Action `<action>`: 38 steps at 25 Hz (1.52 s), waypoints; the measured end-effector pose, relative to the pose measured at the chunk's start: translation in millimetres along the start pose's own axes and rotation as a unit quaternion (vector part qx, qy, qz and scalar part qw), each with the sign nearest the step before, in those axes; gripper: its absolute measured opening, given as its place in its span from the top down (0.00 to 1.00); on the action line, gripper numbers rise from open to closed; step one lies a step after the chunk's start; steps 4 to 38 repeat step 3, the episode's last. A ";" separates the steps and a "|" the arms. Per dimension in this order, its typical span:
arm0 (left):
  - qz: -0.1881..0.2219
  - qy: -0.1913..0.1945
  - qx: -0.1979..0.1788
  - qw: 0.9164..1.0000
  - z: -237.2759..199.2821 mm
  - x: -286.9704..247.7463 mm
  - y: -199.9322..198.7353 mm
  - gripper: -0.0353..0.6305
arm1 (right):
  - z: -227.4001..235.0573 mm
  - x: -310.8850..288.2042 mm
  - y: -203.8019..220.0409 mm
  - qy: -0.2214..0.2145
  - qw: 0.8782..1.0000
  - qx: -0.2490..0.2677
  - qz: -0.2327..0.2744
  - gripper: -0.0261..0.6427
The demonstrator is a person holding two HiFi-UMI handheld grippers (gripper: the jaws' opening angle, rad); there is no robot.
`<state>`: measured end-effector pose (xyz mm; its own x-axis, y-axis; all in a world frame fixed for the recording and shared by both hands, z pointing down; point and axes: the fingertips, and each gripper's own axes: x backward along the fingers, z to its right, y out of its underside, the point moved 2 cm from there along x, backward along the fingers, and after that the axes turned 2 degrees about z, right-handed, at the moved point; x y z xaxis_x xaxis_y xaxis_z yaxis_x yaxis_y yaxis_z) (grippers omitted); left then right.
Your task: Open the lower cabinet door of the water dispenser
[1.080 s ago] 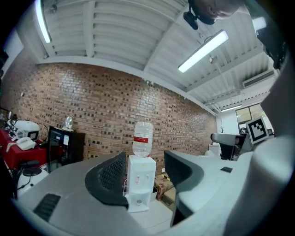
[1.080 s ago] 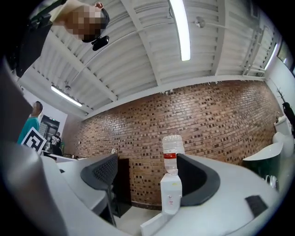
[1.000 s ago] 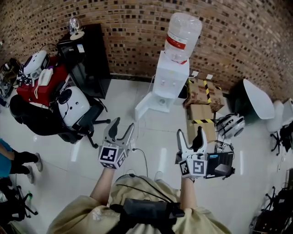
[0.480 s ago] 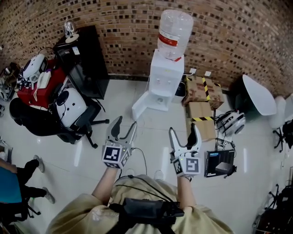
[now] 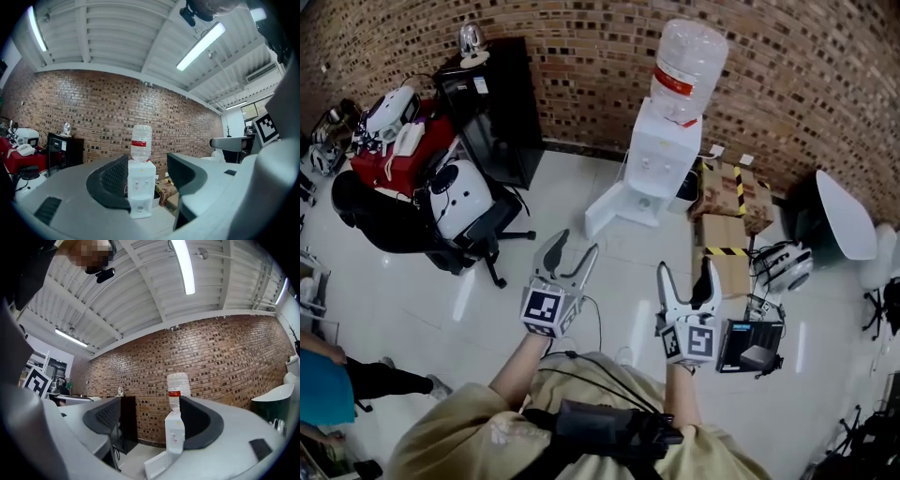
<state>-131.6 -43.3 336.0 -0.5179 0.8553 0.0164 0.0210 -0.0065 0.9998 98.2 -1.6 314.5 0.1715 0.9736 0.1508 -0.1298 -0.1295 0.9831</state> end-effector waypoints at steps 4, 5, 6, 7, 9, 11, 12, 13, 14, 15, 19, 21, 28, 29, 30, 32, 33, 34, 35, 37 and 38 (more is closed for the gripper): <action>-0.001 -0.004 0.001 1.000 -9.3 3.5 0.3 0.58 | -10.9 -6.7 3.9 -0.010 1.000 -0.001 -0.005 0.33; -0.001 -0.004 0.001 1.000 -9.3 3.5 0.3 0.58 | -10.9 -6.7 3.9 -0.010 1.000 -0.001 -0.005 0.33; -0.001 -0.004 0.001 1.000 -9.3 3.5 0.3 0.58 | -10.9 -6.7 3.9 -0.010 1.000 -0.001 -0.005 0.33; -0.001 -0.004 0.001 1.000 -9.3 3.5 0.3 0.58 | -10.9 -6.7 3.9 -0.010 1.000 -0.001 -0.005 0.33; -0.001 -0.004 0.001 1.000 -9.3 3.5 0.3 0.58 | -10.9 -6.7 3.9 -0.010 1.000 -0.001 -0.005 0.33; -0.001 -0.004 0.001 1.000 -9.3 3.5 0.3 0.58 | -10.9 -6.7 3.9 -0.010 1.000 -0.001 -0.005 0.33; -0.001 -0.004 0.001 1.000 -9.3 3.5 0.3 0.58 | -10.9 -6.7 3.9 -0.010 1.000 -0.001 -0.005 0.33; -0.001 -0.004 0.001 1.000 -9.3 3.5 0.3 0.58 | -10.9 -6.7 3.9 -0.010 1.000 -0.001 -0.005 0.33; -0.001 -0.004 0.001 1.000 -9.3 3.5 0.3 0.58 | -10.9 -6.7 3.9 -0.010 1.000 -0.001 -0.005 0.33; -0.001 -0.004 0.001 1.000 -9.3 3.5 0.3 0.58 | -10.9 -6.7 3.9 -0.010 1.000 -0.001 -0.005 0.33; -0.001 -0.004 0.001 1.000 -9.3 3.5 0.3 0.58 | -10.9 -6.7 3.9 -0.010 1.000 -0.001 -0.005 0.33; -0.001 -0.004 0.001 1.000 -9.3 3.5 0.3 0.58 | -10.9 -6.7 3.9 -0.010 1.000 -0.001 -0.005 0.33; -0.001 -0.004 0.001 1.000 -9.3 3.5 0.3 0.58 | -10.9 -6.7 3.9 -0.010 1.000 -0.001 -0.005 0.33; -0.001 -0.004 0.001 1.000 -9.3 3.5 0.3 0.58 | -10.9 -6.7 3.9 -0.010 1.000 -0.001 -0.005 0.33; -0.001 -0.004 0.001 1.000 -9.3 3.5 0.3 0.58 | -10.9 -6.7 3.9 -0.010 1.000 -0.001 -0.005 0.33; -0.001 -0.004 0.001 1.000 -9.3 3.5 0.3 0.58 | -10.9 -6.7 3.9 -0.010 1.000 -0.001 -0.005 0.33; -0.001 -0.004 0.001 1.000 -9.3 3.5 0.3 0.58 | -10.9 -6.7 3.9 -0.010 1.000 -0.001 -0.005 0.33; -0.001 -0.004 0.001 1.000 -9.3 3.5 0.3 0.58 | -10.9 -6.7 3.9 -0.010 1.000 -0.001 -0.005 0.33; -0.001 -0.004 0.001 1.000 -9.3 3.5 0.3 0.58 | -10.9 -6.7 3.9 -0.010 1.000 -0.001 -0.005 0.33; -0.001 -0.004 0.001 1.000 -9.3 3.5 0.3 0.58 | -10.9 -6.7 3.9 -0.010 1.000 -0.001 -0.005 0.33; -0.001 -0.004 0.001 1.000 -9.3 3.5 0.3 0.58 | -10.9 -6.7 3.9 -0.010 1.000 -0.001 -0.005 0.33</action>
